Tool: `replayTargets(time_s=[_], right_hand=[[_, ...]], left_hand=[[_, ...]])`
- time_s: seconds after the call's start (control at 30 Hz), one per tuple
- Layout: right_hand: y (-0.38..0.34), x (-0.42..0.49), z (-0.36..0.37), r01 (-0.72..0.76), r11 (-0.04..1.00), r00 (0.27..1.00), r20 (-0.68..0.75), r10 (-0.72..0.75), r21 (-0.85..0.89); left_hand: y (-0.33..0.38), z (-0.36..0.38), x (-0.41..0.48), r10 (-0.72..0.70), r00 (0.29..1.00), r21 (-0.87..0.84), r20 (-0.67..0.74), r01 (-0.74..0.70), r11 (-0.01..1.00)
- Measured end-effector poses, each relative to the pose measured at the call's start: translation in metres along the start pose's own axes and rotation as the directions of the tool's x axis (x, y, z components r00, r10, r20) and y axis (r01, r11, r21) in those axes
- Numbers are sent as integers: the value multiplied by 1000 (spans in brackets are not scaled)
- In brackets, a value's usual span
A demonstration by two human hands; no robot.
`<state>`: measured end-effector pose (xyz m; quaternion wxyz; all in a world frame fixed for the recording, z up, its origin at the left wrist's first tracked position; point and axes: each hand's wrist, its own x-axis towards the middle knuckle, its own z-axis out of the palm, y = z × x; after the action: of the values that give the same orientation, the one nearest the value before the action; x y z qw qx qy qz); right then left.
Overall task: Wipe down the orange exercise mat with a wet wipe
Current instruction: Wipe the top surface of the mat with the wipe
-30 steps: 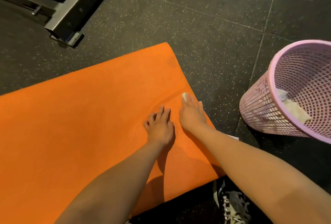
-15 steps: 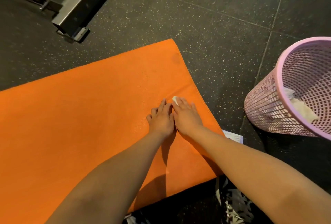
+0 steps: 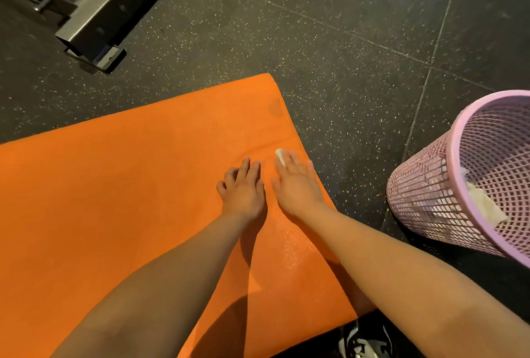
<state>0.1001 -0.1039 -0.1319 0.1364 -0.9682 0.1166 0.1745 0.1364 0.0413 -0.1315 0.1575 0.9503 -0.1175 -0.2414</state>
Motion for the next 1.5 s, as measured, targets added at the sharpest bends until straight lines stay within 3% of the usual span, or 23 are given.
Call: replayTargets(time_s=[0.07, 0.13, 0.27, 0.33, 0.4, 0.47, 0.53, 0.73, 0.8, 0.93, 1.0, 1.13, 1.2, 1.33, 1.4, 1.5], right_hand=[[9, 8, -7, -147, 989, 989, -10, 148, 26], [0, 12, -8, -172, 984, 985, -18, 173, 38], [-33, 6, 4, 61, 994, 997, 45, -65, 87], [-27, 6, 4, 113, 992, 993, 37, -115, 54], [-11, 12, -3, 42, 999, 999, 4, -42, 5], [3, 17, -11, -129, 990, 991, -9, 130, 54], [-1, 18, -12, -198, 975, 980, -10, 200, 103], [-21, 8, 3, 86, 996, 995, 44, -87, 24], [-6, 24, -3, 14, 1000, 1000, 0, -14, -7], [2, 52, -13, -213, 973, 975, -49, 218, 89], [-16, 56, -10, -159, 983, 986, -34, 162, 88], [-30, 57, 1, 136, 990, 991, -7, -136, 33], [-12, 69, -4, 126, 992, 991, -32, -126, -13], [0, 90, -17, -154, 986, 983, -89, 159, 60], [-21, 91, -14, -83, 994, 994, -71, 88, 77], [-35, 87, -7, 160, 986, 987, -36, -158, 57]], left_hand=[[0, 3, 0, -6, 1000, 14, -15, 6, 1000], [0, 7, 0, -14, 999, 9, -30, 15, 1000], [-5, 12, 0, -20, 999, -38, -39, 19, 999], [-5, 12, -2, -19, 999, -50, -43, 16, 999], [-3, 11, -2, -19, 999, -43, -50, 17, 999], [-1, 10, -2, -19, 998, -32, -56, 17, 999], [-1, 10, -2, -16, 998, -35, -55, 14, 999], [-5, 2, 6, -3, 996, -78, -86, -4, 997], [-6, -4, 15, 0, 995, -79, -100, -8, 997], [-7, -12, 33, -36, 994, -37, -100, 33, 999], [-12, -17, 45, -61, 993, -24, -103, 59, 998], [-18, -19, 62, -67, 992, -11, -109, 66, 998], [-17, -15, 63, -68, 991, 10, -116, 69, 998], [-14, -19, 69, -80, 986, -4, -149, 80, 997], [-11, -23, 78, -75, 986, 18, -149, 78, 997], [-9, -27, 91, -72, 986, 24, -149, 76, 997]])
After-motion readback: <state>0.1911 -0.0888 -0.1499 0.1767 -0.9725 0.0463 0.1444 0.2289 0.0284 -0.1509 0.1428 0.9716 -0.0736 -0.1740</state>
